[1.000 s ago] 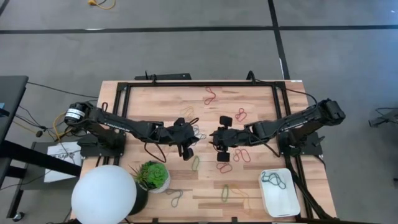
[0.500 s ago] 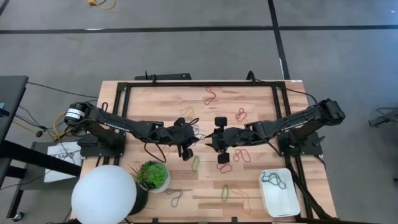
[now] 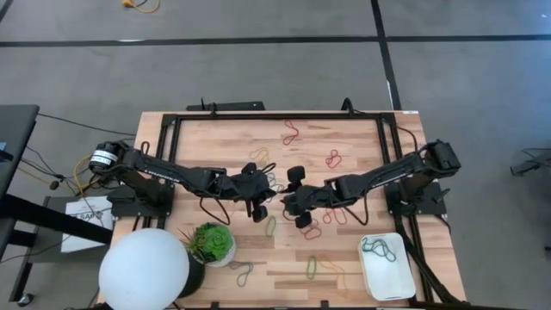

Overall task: Pick and place items into bin
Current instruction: Put the blue rubber band into the white bin

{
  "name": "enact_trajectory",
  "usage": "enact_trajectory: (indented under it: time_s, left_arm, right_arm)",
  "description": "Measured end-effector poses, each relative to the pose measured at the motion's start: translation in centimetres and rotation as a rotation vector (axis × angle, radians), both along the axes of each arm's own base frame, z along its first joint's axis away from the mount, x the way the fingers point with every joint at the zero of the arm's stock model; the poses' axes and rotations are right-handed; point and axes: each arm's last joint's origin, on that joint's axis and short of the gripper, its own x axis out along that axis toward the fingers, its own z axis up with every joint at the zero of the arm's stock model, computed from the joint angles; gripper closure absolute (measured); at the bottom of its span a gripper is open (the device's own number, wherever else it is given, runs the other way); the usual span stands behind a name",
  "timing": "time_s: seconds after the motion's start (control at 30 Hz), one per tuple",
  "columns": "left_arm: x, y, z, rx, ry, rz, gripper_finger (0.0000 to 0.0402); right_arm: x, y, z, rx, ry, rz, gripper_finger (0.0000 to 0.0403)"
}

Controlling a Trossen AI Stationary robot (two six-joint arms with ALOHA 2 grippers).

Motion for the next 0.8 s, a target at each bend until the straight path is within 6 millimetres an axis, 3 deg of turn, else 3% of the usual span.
enact_trajectory:
  time_s: [0.23, 0.43, 0.67, 0.8]
  left_arm:
    - [-0.1, 0.0, -0.1, -0.014, 0.012, 0.013, 0.0401]
    - [-0.1, 0.0, -0.1, -0.019, 0.015, 0.017, 0.0401]
    - [-0.2, 0.1, -0.3, -0.022, 0.035, 0.024, 0.0401]
    - [-0.2, 0.1, -0.3, -0.023, 0.033, 0.026, 0.0401]
  right_arm:
    - [0.3, 0.0, -0.7, -0.106, -0.008, -0.107, 0.0285]
    - [-0.4, 1.5, -0.3, -0.169, -0.022, -0.126, 0.0285]
    - [-1.3, 3.2, -0.1, -0.389, -0.040, -0.211, 0.0285]
    - [-1.2, 3.8, 0.2, -0.378, -0.076, -0.197, 0.0285]
